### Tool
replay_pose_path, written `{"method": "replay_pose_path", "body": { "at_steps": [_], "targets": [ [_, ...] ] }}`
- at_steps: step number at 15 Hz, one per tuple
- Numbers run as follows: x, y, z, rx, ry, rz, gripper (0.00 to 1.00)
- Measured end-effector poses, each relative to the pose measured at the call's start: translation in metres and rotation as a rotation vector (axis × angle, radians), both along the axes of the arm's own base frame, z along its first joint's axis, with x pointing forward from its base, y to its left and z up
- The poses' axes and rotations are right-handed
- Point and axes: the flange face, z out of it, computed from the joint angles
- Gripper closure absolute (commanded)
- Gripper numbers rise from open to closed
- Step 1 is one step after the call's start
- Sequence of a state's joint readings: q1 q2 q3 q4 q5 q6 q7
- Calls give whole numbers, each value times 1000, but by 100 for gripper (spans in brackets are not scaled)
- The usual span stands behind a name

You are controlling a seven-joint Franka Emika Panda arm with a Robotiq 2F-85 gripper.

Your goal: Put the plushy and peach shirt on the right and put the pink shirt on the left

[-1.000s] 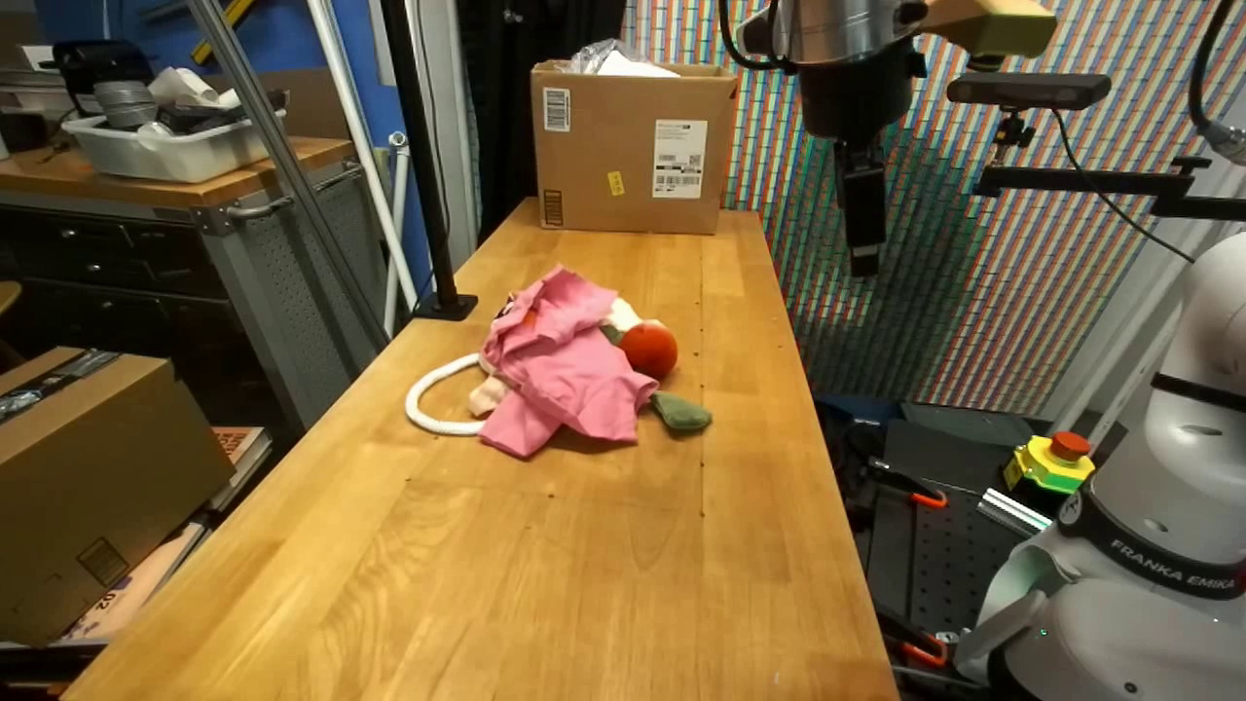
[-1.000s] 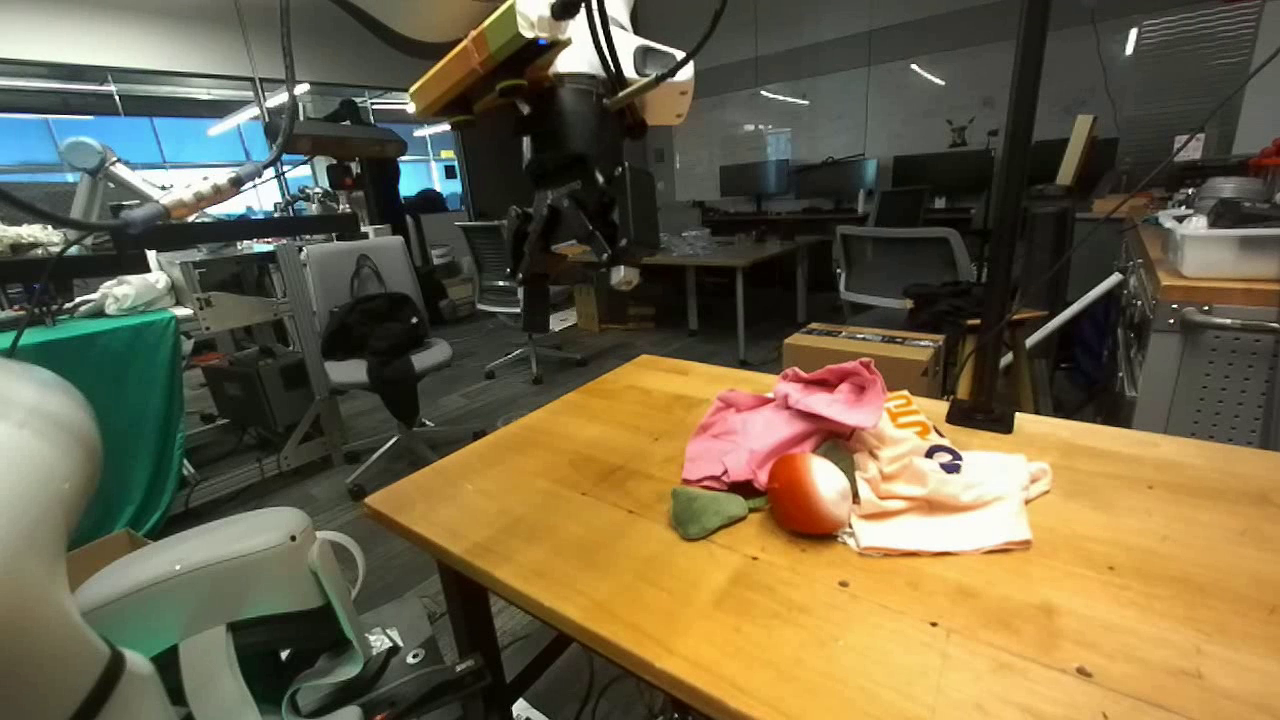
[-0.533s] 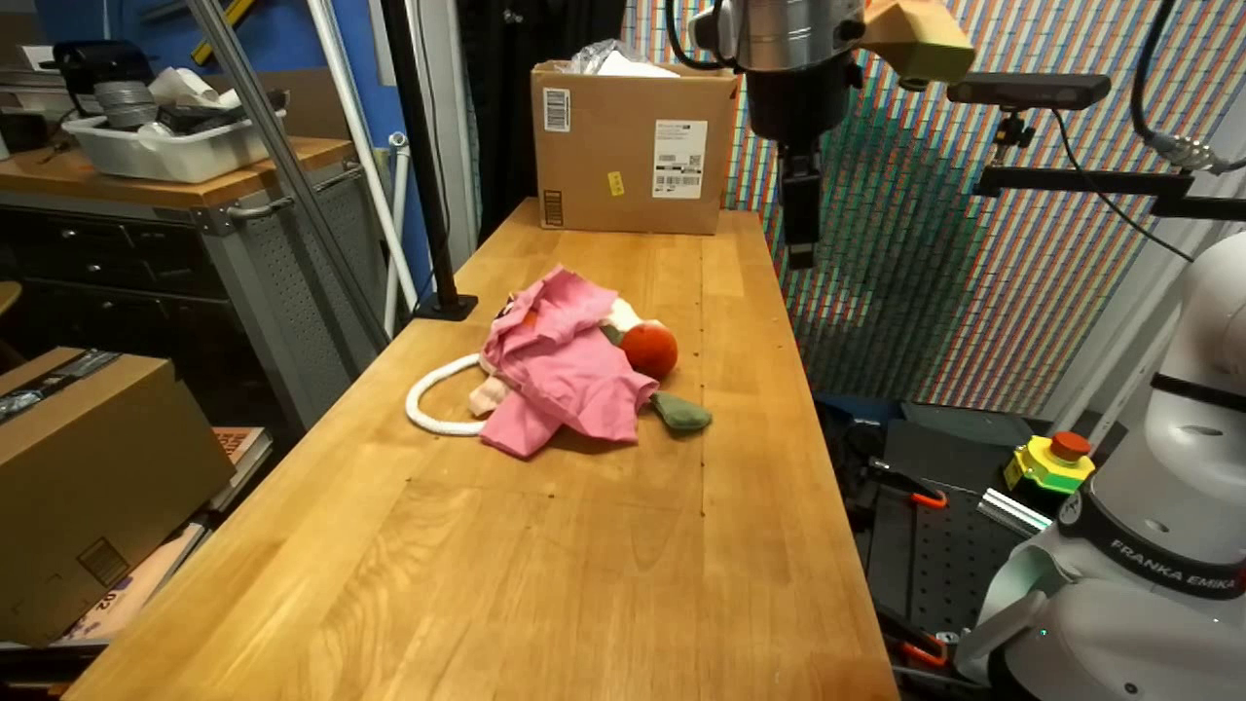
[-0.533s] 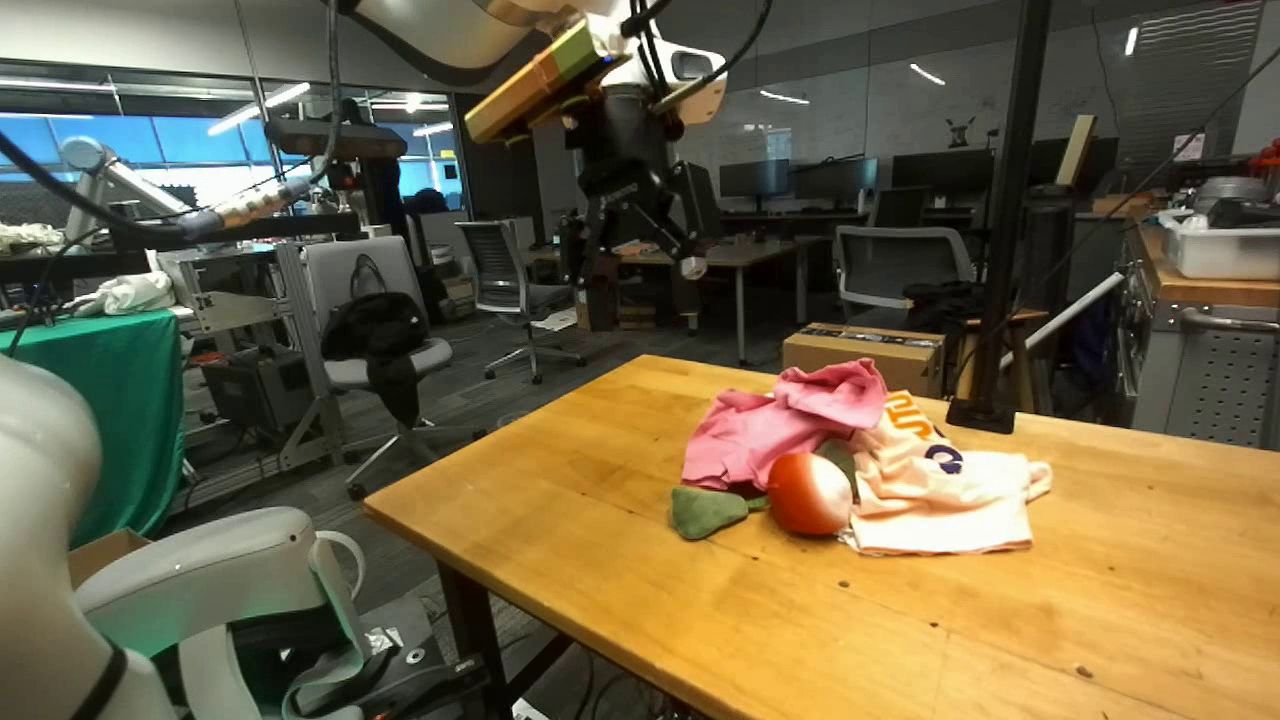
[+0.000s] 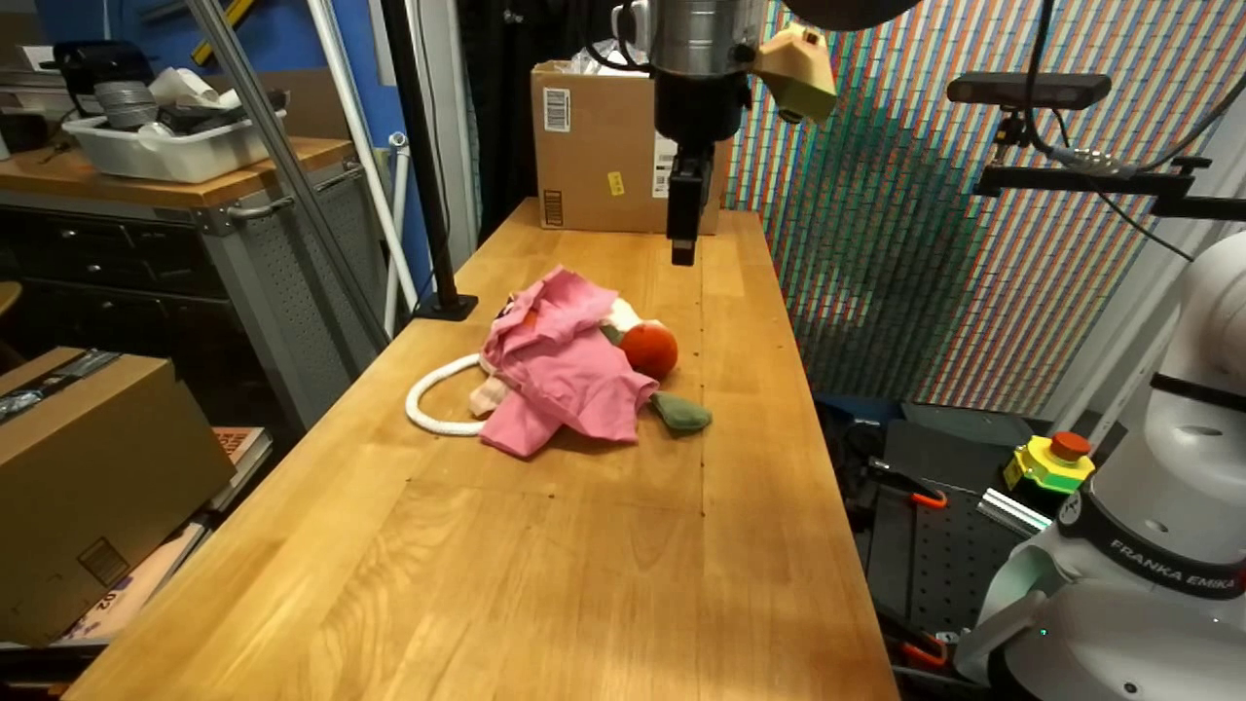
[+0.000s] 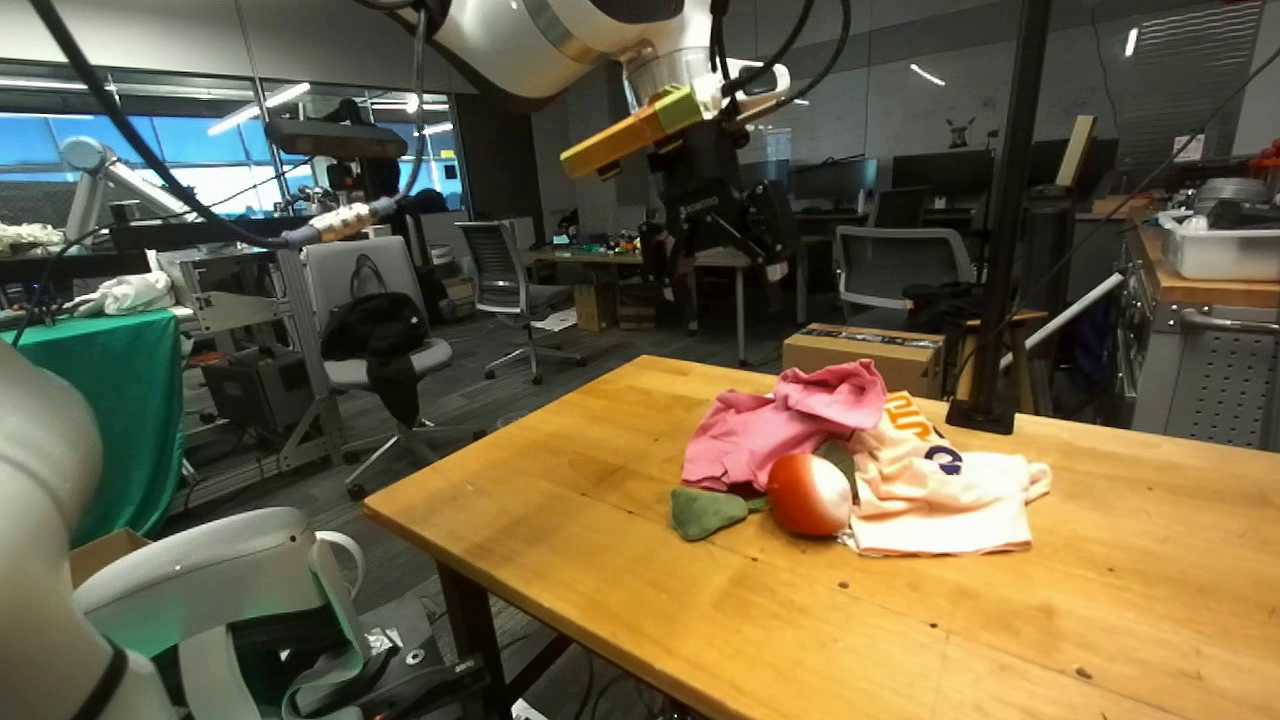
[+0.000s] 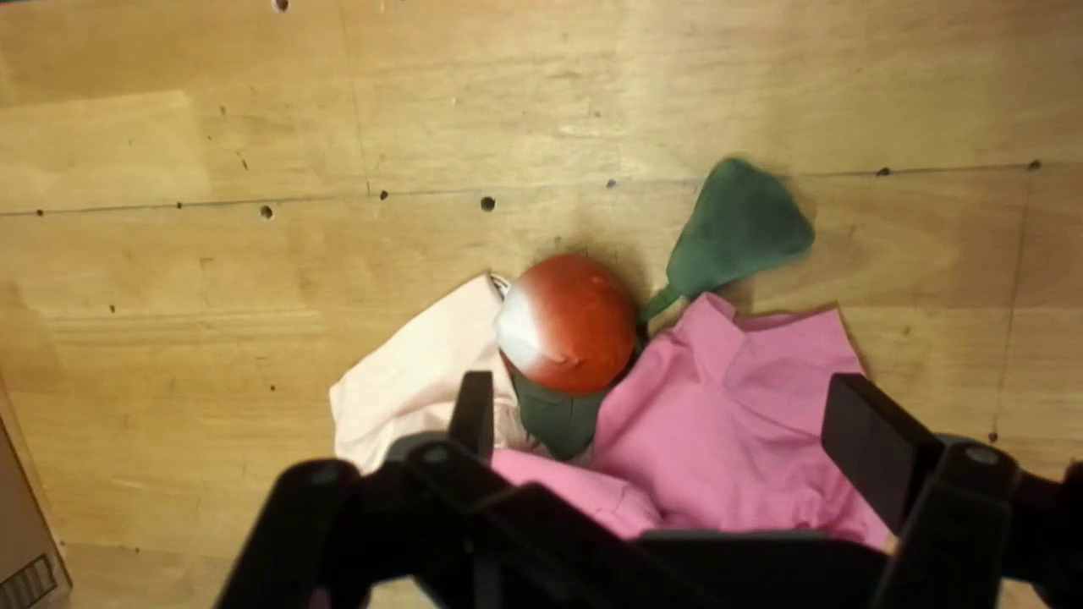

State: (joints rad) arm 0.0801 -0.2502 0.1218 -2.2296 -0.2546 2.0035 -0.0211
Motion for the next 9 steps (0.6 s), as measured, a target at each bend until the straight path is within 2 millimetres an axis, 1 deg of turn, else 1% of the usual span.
{"method": "replay_pose_path", "body": {
  "at_steps": [5,9],
  "targets": [
    [26,-15,-27,42,-41,-29,0],
    [41,-22,-62,79,-42,-121,0]
  ]
}}
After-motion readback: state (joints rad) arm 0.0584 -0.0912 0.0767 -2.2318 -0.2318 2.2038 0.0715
